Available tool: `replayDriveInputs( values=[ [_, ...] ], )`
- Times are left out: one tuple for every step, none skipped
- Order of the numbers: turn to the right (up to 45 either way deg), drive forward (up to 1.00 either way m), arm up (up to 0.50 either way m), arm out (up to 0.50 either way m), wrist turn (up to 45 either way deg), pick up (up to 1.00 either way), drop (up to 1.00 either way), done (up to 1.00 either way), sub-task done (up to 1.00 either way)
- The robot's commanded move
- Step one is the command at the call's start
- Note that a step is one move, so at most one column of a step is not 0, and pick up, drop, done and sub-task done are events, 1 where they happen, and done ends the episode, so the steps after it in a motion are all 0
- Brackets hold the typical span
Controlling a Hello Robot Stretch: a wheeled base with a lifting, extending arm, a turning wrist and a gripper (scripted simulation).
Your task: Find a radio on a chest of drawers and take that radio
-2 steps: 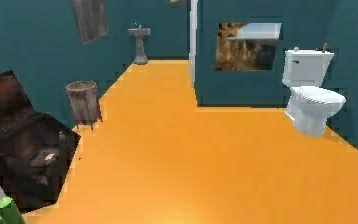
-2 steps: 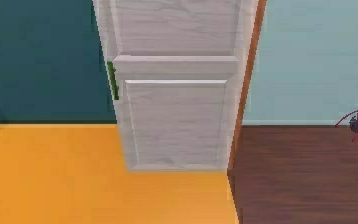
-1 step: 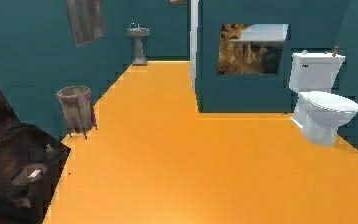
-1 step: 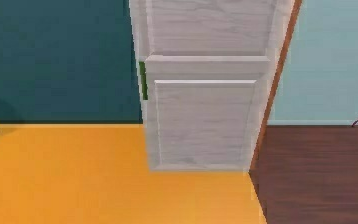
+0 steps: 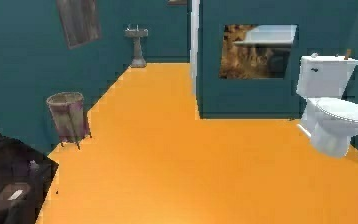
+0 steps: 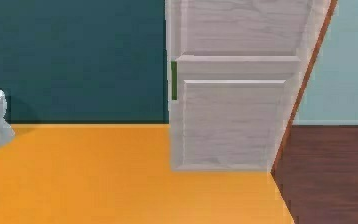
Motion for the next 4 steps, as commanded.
replayDriveInputs(
  values=[
    [45.0,0.00,0.00,0.00,0.0,0.00,0.00,0.00,0.00],
    [42.0,0.00,0.00,0.00,0.0,0.00,0.00,0.00,0.00],
    [0.0,0.25,0.00,0.00,0.0,0.00,0.00,0.00,0.00],
    [-45.0,0.00,0.00,0.00,0.0,0.00,0.00,0.00,0.00]
  ],
)
